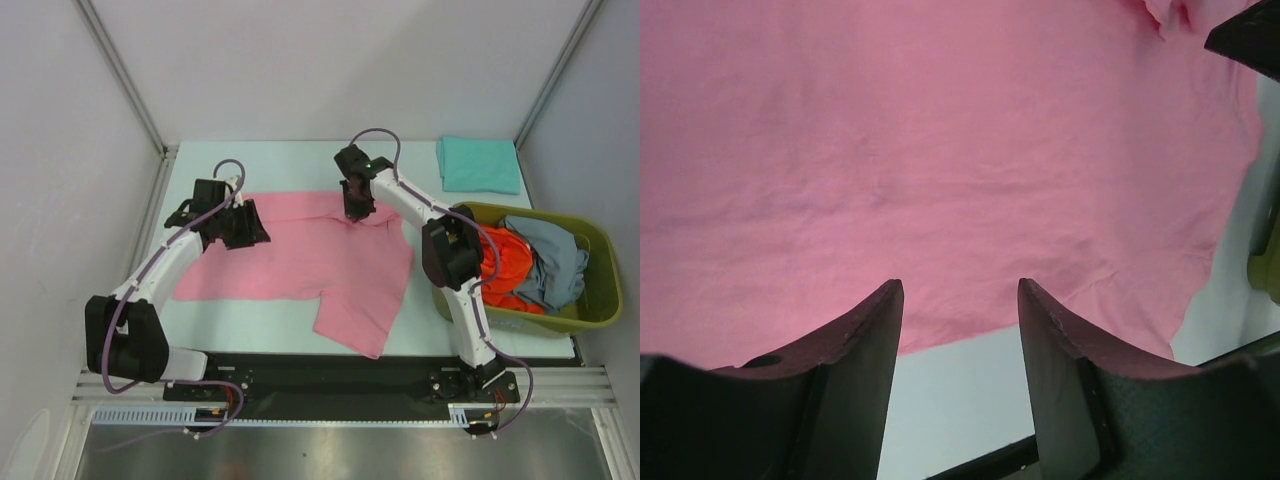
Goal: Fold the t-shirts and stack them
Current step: Fold the tshirt
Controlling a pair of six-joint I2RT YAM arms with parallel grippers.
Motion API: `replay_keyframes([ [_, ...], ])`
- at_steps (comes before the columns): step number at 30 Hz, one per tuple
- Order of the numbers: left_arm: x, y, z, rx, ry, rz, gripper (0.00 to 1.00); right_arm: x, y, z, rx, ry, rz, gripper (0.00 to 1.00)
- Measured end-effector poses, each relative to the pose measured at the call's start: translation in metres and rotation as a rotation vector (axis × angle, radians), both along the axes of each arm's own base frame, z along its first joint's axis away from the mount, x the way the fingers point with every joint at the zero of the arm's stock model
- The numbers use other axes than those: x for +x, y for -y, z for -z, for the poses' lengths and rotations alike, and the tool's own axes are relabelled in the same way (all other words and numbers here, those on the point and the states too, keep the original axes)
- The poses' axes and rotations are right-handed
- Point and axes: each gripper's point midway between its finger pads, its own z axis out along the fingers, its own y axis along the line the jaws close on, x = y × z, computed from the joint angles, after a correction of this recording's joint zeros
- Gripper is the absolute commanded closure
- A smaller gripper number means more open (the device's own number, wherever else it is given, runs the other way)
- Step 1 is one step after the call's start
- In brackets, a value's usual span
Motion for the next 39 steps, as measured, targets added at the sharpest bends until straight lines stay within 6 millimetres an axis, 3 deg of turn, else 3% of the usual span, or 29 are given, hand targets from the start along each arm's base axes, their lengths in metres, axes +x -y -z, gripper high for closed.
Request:
replay_keyframes([
  [5, 0.0, 0.0, 0.0, -0.001, -0.001, 0.002, 0.44, 0.01, 0.015, 0.018, -0.002, -0.028, 0.052, 0.8],
  [9, 0.0, 0.0, 0.0, -0.001, -0.001, 0.003, 0.44, 0.017, 0.026, 0.027, -0.005, -0.036, 0.08, 0.79],
  [13, 0.0, 0.0, 0.0, -0.001, -0.002, 0.003, 0.45, 0.017, 0.024, 0.03, 0.003, -0.042, 0.074, 0.89],
  [15, 0.0, 0.0, 0.0, -0.001, -0.002, 0.003, 0.44, 0.016, 0.021, 0.03, 0.007, -0.045, 0.067, 0.99],
  [22, 0.0, 0.001, 0.0, -0.004, -0.001, 0.006, 0.44, 0.008, 0.009, 0.036, 0.004, -0.045, 0.053, 1.0],
  [31, 0.0, 0.001, 0.0, -0.004, -0.001, 0.006, 0.44, 0.005, 0.01, 0.043, 0.014, -0.066, 0.07, 0.77],
  [39, 0.0, 0.001, 0.0, 0.0, 0.002, 0.012, 0.44, 0.011, 0.019, 0.049, 0.019, -0.076, 0.094, 0.73],
])
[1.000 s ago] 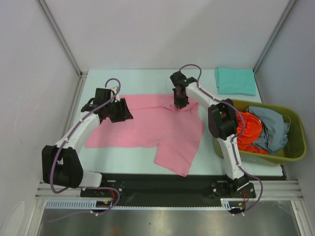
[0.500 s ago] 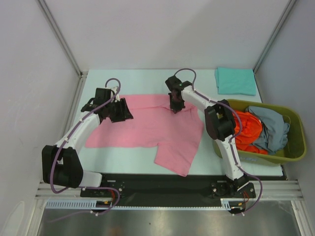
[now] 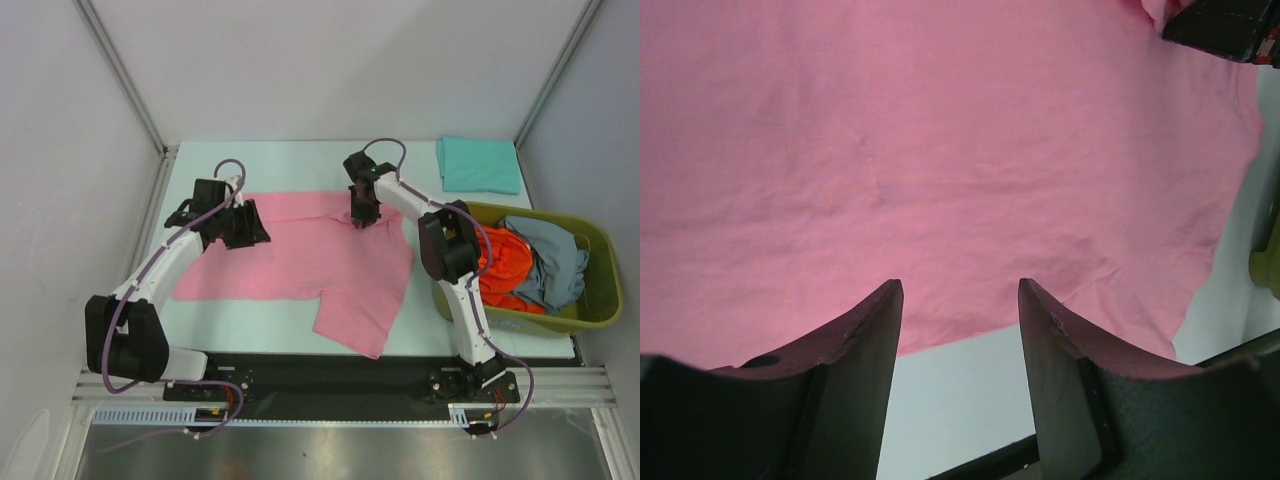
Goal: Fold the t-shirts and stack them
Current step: Fold the tshirt
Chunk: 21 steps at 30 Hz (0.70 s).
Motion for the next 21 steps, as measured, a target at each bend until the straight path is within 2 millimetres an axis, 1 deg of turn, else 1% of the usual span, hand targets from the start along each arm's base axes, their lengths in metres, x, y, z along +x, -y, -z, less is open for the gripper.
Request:
replay_keyframes([
  [7, 0.0, 0.0, 0.0, 0.0, -0.001, 0.0, 0.44, 0.008, -0.008, -0.002, 0.011, 0.015, -0.015, 0.75],
  [12, 0.0, 0.0, 0.0, 0.0, -0.001, 0.0, 0.44, 0.01, -0.009, -0.004, 0.012, 0.022, -0.018, 0.75],
  [15, 0.0, 0.0, 0.002, 0.001, -0.005, 0.0, 0.44, 0.012, -0.009, -0.002, 0.009, 0.021, -0.016, 0.82],
  [16, 0.0, 0.0, 0.002, 0.001, -0.007, 0.0, 0.44, 0.012, -0.01, -0.001, 0.01, 0.02, -0.017, 0.87],
  [18, 0.0, 0.0, 0.004, 0.002, -0.012, 0.0, 0.44, 0.012, -0.01, -0.002, 0.012, 0.02, -0.018, 0.93],
  [19, 0.0, 0.0, 0.004, 0.002, -0.013, 0.0, 0.44, 0.012, -0.01, -0.002, 0.014, 0.021, -0.018, 0.99],
  [21, 0.0, 0.0, 0.004, 0.002, -0.013, 0.0, 0.44, 0.012, -0.011, -0.002, 0.017, 0.019, -0.019, 1.0],
])
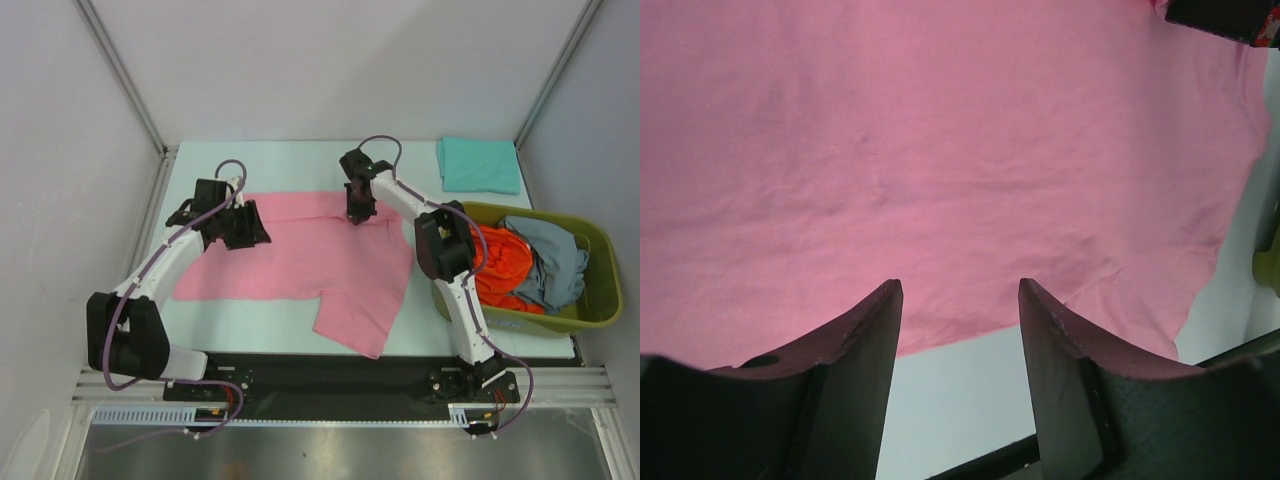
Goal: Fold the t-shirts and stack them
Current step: Fold the tshirt
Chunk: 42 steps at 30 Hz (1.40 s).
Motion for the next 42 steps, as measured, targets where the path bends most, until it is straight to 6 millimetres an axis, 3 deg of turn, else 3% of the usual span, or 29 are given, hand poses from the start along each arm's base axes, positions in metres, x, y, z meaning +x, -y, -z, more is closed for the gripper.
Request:
replay_keyframes([
  [6, 0.0, 0.0, 0.0, 0.0, -0.001, 0.0, 0.44, -0.009, -0.006, -0.001, 0.052, -0.052, 0.034, 1.0],
  [20, -0.001, 0.003, 0.002, -0.013, -0.013, 0.011, 0.43, -0.066, -0.017, -0.012, 0.217, -0.27, 0.196, 1.0],
  [26, -0.001, 0.003, 0.002, -0.014, -0.013, 0.011, 0.44, -0.071, -0.028, -0.016, 0.277, -0.311, 0.236, 1.0],
  [30, -0.001, 0.003, 0.002, -0.015, -0.013, 0.013, 0.43, -0.078, -0.035, -0.012, 0.315, -0.352, 0.274, 0.72],
  [34, -0.001, 0.003, 0.002, -0.015, -0.013, 0.013, 0.43, -0.089, -0.038, -0.008, 0.34, -0.396, 0.29, 0.66],
  [38, -0.001, 0.003, 0.002, -0.015, -0.013, 0.013, 0.43, -0.091, -0.026, -0.02, 0.323, -0.352, 0.268, 0.6],
  [42, -0.001, 0.004, 0.002, -0.018, -0.013, 0.015, 0.43, -0.063, 0.008, -0.053, 0.295, -0.205, 0.261, 0.71],
])
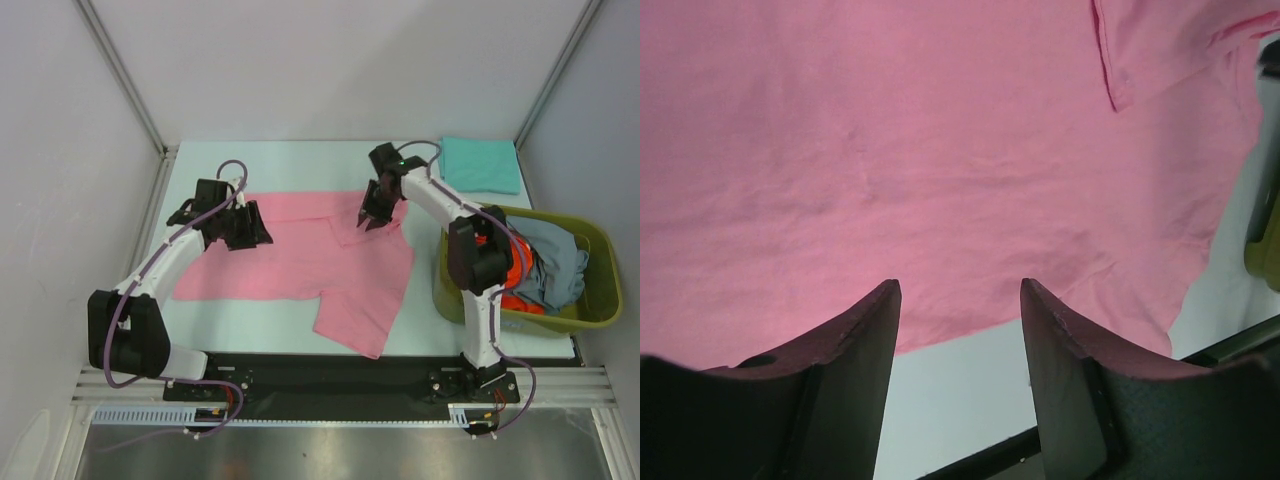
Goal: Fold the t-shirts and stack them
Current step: Fold the tshirt
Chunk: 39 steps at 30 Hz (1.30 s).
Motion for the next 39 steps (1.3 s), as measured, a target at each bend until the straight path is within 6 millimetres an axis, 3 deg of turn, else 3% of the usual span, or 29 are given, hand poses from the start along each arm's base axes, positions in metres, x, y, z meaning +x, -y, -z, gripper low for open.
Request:
replay_keyframes([
  [4, 0.0, 0.001, -0.001, -0.008, -0.001, 0.005, 0.43, 0.043, 0.057, -0.019, -0.043, 0.093, 0.09, 0.77],
  [7, -0.001, 0.003, 0.0, -0.015, -0.006, 0.011, 0.44, 0.055, 0.098, -0.012, -0.092, 0.084, 0.168, 0.81],
  [9, -0.001, 0.003, 0.001, -0.017, -0.009, 0.012, 0.44, 0.057, 0.112, -0.003, -0.123, 0.066, 0.189, 0.78],
  [18, 0.004, 0.015, -0.005, -0.016, 0.012, 0.062, 0.46, 0.051, 0.109, 0.035, -0.177, -0.011, 0.152, 0.71],
  [22, 0.001, 0.027, -0.007, -0.014, 0.022, 0.105, 0.45, 0.05, 0.109, 0.038, -0.184, -0.016, 0.149, 0.68],
  [28, -0.001, 0.029, -0.006, -0.007, 0.02, 0.119, 0.45, 0.05, 0.112, 0.038, -0.193, -0.018, 0.15, 0.67],
  [37, -0.003, 0.035, -0.007, -0.011, 0.019, 0.154, 0.48, 0.045, 0.117, 0.047, -0.203, -0.035, 0.149, 0.76],
  [39, -0.003, 0.042, -0.009, -0.011, 0.024, 0.178, 0.48, 0.046, 0.117, 0.047, -0.202, -0.031, 0.149, 0.85],
])
